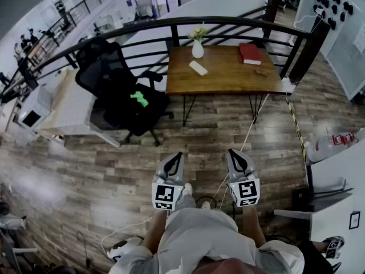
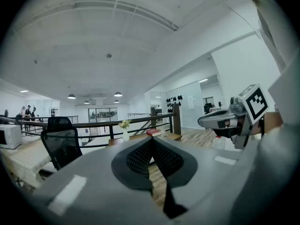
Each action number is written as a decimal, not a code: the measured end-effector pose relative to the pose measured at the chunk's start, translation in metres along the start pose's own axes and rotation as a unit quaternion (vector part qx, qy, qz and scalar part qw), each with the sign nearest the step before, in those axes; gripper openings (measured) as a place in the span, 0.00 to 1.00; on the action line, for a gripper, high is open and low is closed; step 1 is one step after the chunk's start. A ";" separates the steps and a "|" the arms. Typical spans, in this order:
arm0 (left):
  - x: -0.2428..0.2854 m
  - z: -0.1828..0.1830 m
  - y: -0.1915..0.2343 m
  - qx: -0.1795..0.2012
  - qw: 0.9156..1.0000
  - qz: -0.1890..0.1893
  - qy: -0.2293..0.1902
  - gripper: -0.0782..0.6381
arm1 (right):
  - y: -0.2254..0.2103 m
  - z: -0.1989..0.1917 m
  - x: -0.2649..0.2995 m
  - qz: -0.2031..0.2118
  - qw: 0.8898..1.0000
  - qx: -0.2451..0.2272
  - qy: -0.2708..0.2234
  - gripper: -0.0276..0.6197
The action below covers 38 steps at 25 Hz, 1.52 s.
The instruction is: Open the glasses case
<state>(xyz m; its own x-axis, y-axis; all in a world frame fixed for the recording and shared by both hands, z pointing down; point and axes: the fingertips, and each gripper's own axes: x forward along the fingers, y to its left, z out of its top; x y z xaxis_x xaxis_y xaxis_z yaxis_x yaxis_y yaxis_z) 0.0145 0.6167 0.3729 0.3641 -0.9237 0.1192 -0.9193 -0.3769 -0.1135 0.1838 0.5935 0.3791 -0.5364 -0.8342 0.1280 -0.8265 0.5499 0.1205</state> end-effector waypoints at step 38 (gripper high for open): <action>0.198 0.000 0.198 -0.023 0.997 -0.070 -0.018 0.14 | -0.035 0.034 0.253 -0.082 0.997 0.011 0.004 0.05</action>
<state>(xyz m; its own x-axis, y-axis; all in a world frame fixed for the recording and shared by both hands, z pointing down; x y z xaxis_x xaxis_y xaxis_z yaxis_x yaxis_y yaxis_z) -0.0952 0.3597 0.3738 0.4932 -0.8647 0.0954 -0.8650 -0.4991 -0.0524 0.0714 0.3622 0.3740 -0.3931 -0.9120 0.1172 -0.9062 0.4059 0.1186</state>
